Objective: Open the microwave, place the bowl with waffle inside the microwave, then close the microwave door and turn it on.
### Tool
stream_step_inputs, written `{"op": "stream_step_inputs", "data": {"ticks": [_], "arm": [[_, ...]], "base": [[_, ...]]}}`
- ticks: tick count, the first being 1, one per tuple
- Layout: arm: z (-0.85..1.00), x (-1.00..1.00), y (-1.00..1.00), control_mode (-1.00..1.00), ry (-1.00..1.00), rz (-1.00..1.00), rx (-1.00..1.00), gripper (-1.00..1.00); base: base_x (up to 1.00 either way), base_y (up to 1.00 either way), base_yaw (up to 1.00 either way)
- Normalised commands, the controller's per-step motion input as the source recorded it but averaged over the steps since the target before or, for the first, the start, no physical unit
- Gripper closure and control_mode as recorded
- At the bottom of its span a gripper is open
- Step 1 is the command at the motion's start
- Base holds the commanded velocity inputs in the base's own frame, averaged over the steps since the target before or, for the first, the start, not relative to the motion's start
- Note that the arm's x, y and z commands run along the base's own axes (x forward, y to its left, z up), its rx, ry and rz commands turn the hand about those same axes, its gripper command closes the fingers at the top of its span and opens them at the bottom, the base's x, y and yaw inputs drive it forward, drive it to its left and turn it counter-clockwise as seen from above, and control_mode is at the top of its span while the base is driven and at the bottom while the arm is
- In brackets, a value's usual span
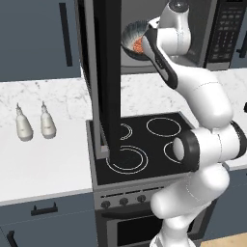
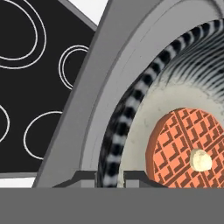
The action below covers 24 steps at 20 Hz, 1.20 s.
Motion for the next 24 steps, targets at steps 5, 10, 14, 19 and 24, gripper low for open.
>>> {"op": "stream_step_inputs", "data": {"ticks": [5,10,14,19,24], "arm": [[-0.25,0.49,0.13,-1.0,0.0,0.0,0.01,1.0],[-0.2,0.36,0.08,-1.0,0.0,0.0,0.04,-1.0],[-0.02,0.03,0.01,-1.0,-0.09,0.0,0.1,-1.0],[0.0,-0.06,0.0,-1.0,-0.32,0.0,0.16,-1.0],[0.02,-0.67,0.0,-1.0,-0.59,-0.01,0.13,-1.0]], "base": [[0.0,0.0,0.0],[0.0,0.0,0.0],[0.0,0.0,0.0],[0.0,0.0,0.0],[0.0,0.0,0.0]]}}
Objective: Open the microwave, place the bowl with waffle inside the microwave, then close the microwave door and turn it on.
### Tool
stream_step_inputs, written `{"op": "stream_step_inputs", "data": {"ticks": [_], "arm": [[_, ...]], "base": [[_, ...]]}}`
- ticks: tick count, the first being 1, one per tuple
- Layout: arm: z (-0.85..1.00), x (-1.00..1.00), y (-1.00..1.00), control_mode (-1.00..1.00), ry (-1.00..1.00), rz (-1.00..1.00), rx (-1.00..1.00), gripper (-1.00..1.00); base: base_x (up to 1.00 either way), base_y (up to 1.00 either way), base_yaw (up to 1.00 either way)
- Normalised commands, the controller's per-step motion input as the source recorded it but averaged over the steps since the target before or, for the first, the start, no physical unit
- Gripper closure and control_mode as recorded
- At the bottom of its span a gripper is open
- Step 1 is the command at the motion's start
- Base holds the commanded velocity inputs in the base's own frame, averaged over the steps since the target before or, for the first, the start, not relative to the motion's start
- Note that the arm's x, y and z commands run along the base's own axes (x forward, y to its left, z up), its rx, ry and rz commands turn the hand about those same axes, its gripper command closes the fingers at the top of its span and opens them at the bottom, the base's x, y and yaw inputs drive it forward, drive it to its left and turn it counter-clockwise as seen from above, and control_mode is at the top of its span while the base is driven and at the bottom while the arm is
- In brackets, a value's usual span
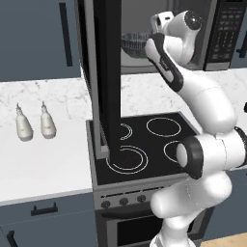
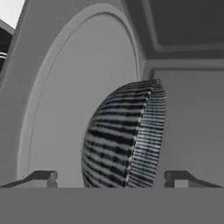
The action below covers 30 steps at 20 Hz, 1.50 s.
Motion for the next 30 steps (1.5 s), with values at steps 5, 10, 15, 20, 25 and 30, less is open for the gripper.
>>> {"op": "stream_step_inputs", "data": {"ticks": [5,10,15,20,25,30], "arm": [[0.35,-1.0,-0.1,-1.0,-0.23,-0.09,0.01,-1.0],[0.59,-1.0,-0.29,-1.0,0.01,-0.05,-0.07,-1.0],[0.19,-1.0,-0.29,-1.0,0.1,-0.01,-0.16,-1.0],[-0.3,-1.0,-0.24,-1.0,0.12,-0.02,-0.16,-1.0],[-0.8,-0.95,-0.25,-1.0,0.01,-0.02,-0.02,-1.0],[-0.73,-0.59,-0.09,-1.0,0.11,-0.05,-0.11,-1.0]], "base": [[0.0,0.0,0.0],[0.0,0.0,0.0],[0.0,0.0,0.0],[0.0,0.0,0.0],[0.0,0.0,0.0],[0.0,0.0,0.0]]}}
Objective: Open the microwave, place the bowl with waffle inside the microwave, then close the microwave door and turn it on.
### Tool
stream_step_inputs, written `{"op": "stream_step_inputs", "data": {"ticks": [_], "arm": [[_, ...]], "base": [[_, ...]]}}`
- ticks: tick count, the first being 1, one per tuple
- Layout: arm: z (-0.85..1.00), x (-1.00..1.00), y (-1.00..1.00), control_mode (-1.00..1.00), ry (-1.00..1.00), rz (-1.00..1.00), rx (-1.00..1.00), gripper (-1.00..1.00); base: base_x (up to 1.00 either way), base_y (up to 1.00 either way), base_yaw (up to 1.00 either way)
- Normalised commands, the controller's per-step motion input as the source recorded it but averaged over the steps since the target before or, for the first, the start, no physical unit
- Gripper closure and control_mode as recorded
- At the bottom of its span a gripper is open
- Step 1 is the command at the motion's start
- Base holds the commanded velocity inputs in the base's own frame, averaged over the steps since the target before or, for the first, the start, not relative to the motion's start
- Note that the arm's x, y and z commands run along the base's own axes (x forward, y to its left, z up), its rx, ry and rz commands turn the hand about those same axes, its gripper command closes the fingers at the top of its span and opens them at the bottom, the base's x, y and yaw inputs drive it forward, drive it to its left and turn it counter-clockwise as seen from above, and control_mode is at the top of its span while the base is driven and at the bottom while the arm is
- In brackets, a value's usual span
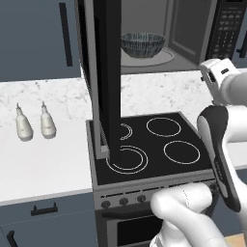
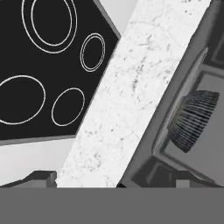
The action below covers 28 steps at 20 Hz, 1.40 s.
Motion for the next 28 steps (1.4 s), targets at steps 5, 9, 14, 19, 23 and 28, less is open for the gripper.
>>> {"op": "stream_step_inputs", "data": {"ticks": [5,9,14,19,23,28], "arm": [[-0.55,-0.06,0.09,-1.0,0.22,-0.1,-0.38,-1.0],[-0.21,0.0,0.21,-1.0,0.02,-0.09,-0.28,-1.0],[-0.27,0.0,0.17,-1.0,-0.09,-0.01,-0.07,-1.0],[-0.37,-0.05,0.24,-1.0,-0.18,0.0,0.01,-1.0],[-0.14,-0.08,0.51,-1.0,-0.15,0.0,0.03,-1.0],[-0.4,-0.01,0.53,-1.0,-0.07,0.0,0.0,-1.0]], "base": [[0.0,0.0,0.0],[0.0,0.0,0.0],[0.0,0.0,0.0],[0.0,0.0,0.0],[0.0,0.0,0.0],[0.0,0.0,0.0]]}}
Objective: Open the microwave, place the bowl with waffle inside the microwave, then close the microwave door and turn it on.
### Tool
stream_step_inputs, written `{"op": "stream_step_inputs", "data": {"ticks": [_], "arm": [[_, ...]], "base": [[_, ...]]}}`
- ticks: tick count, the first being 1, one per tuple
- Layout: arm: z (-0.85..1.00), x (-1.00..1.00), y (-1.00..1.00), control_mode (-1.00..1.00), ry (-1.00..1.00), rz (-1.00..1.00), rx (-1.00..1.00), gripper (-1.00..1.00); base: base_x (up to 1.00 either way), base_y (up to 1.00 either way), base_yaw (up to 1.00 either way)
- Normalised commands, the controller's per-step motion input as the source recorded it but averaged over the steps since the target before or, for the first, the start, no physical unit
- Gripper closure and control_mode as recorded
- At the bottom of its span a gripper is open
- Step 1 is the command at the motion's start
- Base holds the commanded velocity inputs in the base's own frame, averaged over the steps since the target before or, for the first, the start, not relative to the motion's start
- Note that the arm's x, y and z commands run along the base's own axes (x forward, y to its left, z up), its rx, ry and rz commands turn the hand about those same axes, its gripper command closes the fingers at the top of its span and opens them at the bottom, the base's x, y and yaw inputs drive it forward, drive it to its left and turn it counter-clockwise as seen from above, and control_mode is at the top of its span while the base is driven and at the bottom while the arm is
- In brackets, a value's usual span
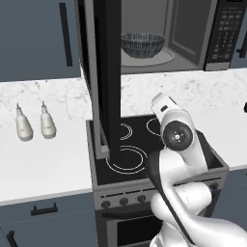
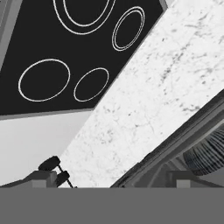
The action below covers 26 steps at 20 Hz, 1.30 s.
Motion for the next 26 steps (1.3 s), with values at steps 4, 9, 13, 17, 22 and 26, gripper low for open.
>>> {"op": "stream_step_inputs", "data": {"ticks": [4,9,13,17,22,26], "arm": [[-0.66,0.06,0.27,-1.0,-0.01,-0.02,0.0,-1.0],[-0.64,0.09,0.46,-1.0,-0.03,-0.02,-0.01,-1.0],[-0.64,0.14,0.66,-1.0,-0.08,-0.01,-0.06,-1.0],[-0.61,0.12,0.75,-1.0,-0.11,-0.01,-0.09,-1.0],[-0.21,0.0,0.97,-1.0,-0.23,-0.04,-0.03,-1.0],[0.0,0.0,1.0,-1.0,-0.26,-0.1,-0.02,-1.0]], "base": [[0.0,0.0,0.0],[0.0,0.0,0.0],[0.0,0.0,0.0],[0.0,0.0,0.0],[0.0,0.0,0.0],[0.0,0.0,0.0]]}}
